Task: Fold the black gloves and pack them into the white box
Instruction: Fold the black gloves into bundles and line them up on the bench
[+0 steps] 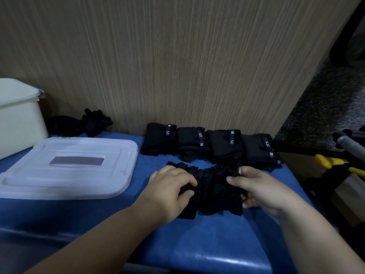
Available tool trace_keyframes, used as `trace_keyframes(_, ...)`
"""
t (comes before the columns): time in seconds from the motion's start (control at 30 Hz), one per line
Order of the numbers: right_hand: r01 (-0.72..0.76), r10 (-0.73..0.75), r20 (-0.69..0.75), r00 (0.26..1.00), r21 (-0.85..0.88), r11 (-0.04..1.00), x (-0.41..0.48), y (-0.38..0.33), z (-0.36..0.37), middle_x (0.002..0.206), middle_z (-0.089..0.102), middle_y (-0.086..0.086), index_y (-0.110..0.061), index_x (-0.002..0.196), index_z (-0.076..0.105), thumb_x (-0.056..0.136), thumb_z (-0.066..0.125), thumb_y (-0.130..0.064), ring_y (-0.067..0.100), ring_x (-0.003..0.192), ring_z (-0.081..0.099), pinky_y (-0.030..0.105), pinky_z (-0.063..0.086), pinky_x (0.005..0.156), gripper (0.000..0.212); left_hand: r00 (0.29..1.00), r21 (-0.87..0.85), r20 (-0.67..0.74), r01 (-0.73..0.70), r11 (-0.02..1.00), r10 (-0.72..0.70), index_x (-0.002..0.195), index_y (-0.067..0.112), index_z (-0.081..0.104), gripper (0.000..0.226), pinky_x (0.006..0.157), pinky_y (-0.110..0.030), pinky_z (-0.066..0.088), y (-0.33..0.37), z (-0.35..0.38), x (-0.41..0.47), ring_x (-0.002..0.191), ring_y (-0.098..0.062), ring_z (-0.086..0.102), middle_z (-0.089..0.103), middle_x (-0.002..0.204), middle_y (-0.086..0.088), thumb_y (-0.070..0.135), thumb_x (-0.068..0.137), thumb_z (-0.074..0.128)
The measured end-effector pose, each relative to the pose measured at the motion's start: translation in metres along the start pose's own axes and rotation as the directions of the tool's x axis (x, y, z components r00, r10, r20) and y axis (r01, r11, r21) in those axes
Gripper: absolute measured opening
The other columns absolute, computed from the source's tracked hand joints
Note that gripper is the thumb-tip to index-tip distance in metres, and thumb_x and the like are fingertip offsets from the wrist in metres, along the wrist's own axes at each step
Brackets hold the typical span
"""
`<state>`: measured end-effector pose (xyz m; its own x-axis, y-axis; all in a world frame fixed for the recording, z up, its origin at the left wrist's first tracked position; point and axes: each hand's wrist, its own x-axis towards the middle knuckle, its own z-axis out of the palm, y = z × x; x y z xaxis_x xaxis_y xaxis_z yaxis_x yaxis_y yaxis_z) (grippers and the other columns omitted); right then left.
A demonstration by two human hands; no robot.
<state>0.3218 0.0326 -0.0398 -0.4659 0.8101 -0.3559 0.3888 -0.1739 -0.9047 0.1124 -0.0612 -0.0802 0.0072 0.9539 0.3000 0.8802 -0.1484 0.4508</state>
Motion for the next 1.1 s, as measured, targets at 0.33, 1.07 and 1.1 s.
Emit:
trace_keyframes(0.33, 0.214, -0.246, 0.126, 0.961, 0.223, 0.951, -0.006, -0.01, 0.033, 0.099, 0.074, 0.007, -0.016, 0.11, 0.055, 0.078, 0.054, -0.038, 0.019, 0.089, 0.068, 0.031, 0.049, 0.076, 0.038, 0.929, -0.573, 0.077, 0.339, 0.746, -0.363, 0.1, 0.034, 0.057, 0.021, 0.077, -0.017, 0.044, 0.012, -0.01, 0.006, 0.089, -0.002, 0.059, 0.065, 0.092, 0.011, 0.047, 0.095, 0.041)
trace_keyframes(1.07, 0.102, -0.098, -0.065, 0.993, 0.057, 0.993, 0.018, 0.003, 0.049, 0.078, 0.067, 0.001, -0.024, 0.121, 0.045, 0.086, 0.068, -0.027, 0.009, 0.064, 0.06, 0.023, 0.042, 0.054, 0.042, 0.897, -0.779, 0.208, 0.393, 0.489, -0.39, 0.118, 0.039, 0.045, 0.059, 0.065, -0.024, 0.051, -0.003, -0.017, 0.009, 0.076, -0.012, 0.069, 0.073, 0.086, 0.002, -0.007, 0.085, 0.06)
trace_keyframes(1.1, 0.125, -0.118, -0.077, 0.99, 0.084, 0.989, 0.019, 0.004, 0.05, 0.078, 0.066, 0.002, -0.025, 0.121, 0.044, 0.086, 0.069, -0.023, 0.009, 0.064, 0.058, 0.022, 0.042, 0.055, 0.042, 0.902, -0.779, 0.202, 0.384, 0.495, -0.381, 0.118, 0.04, 0.046, 0.062, 0.066, -0.025, 0.051, -0.004, -0.018, 0.009, 0.076, -0.012, 0.069, 0.072, 0.085, 0.001, -0.009, 0.084, 0.059)
